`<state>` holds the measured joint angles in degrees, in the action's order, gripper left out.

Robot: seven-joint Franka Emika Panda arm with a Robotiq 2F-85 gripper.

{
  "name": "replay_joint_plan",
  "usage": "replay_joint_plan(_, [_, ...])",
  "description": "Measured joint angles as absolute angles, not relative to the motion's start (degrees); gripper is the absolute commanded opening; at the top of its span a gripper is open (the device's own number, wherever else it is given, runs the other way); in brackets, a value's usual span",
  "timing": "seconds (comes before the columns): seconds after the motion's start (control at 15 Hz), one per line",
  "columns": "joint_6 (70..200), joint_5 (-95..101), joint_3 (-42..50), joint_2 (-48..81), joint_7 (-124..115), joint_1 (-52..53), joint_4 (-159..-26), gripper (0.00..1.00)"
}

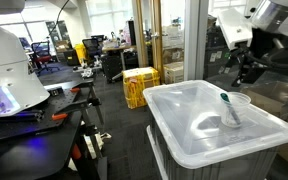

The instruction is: Take the green marker out of the cup, move the cup to the left

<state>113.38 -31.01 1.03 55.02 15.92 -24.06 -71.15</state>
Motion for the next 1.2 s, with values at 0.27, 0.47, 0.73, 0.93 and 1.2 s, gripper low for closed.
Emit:
replay_joint_plan(0.27, [111.7,-30.3,-0.29,58.8,13.0,-24.03,-66.01,0.86])
replay_joint_plan(0.47, [111.66,-30.0,-0.82,61.7,9.49,-23.91,-62.86,0.87])
replay_joint_plan(0.73, [111.67,-29.6,-1.09,65.24,7.05,-23.68,-59.33,0.86])
replay_joint_plan(0.93, [111.91,-29.4,-1.1,67.14,6.25,-23.0,-57.38,0.85])
replay_joint_plan(1.2, [112.0,-29.4,-1.04,68.33,6.25,-22.23,-56.2,0.75])
